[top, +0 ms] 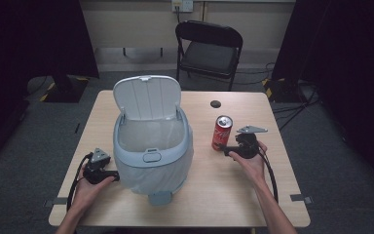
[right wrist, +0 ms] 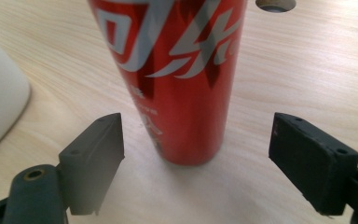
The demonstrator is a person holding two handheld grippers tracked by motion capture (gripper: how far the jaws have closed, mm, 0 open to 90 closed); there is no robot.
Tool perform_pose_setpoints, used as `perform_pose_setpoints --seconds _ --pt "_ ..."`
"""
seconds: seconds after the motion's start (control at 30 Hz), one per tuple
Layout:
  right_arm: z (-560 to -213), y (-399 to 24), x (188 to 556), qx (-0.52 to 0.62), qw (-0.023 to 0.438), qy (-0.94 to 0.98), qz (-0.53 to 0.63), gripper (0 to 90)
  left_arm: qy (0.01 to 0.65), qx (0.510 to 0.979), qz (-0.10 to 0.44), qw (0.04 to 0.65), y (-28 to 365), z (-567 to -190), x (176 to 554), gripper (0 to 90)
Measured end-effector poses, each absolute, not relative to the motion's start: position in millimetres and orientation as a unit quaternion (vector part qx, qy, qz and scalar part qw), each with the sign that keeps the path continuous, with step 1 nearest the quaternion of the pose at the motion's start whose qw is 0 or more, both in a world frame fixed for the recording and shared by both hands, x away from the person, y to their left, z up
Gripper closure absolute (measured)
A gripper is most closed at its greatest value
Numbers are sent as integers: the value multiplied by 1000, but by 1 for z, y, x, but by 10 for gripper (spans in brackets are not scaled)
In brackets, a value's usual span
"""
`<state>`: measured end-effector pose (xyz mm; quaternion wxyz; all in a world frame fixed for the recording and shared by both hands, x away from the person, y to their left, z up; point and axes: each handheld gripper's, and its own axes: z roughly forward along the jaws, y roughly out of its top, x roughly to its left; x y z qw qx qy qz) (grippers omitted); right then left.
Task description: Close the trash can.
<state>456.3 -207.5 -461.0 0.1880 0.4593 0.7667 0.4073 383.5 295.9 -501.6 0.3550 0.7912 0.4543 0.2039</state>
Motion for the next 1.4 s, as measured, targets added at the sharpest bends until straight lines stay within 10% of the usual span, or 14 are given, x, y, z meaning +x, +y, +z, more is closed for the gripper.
perform_pose_setpoints --seconds 0.3,0.5,1.4 --pt "-480 -190 476 436 201 787 388 161 455 791 205 354 296 -502 385 199" --pt "-484 -181 482 433 208 787 387 331 455 791 206 352 296 -502 385 199" --pt "-435 -191 436 423 149 763 466 339 461 788 203 353 298 -502 382 197"
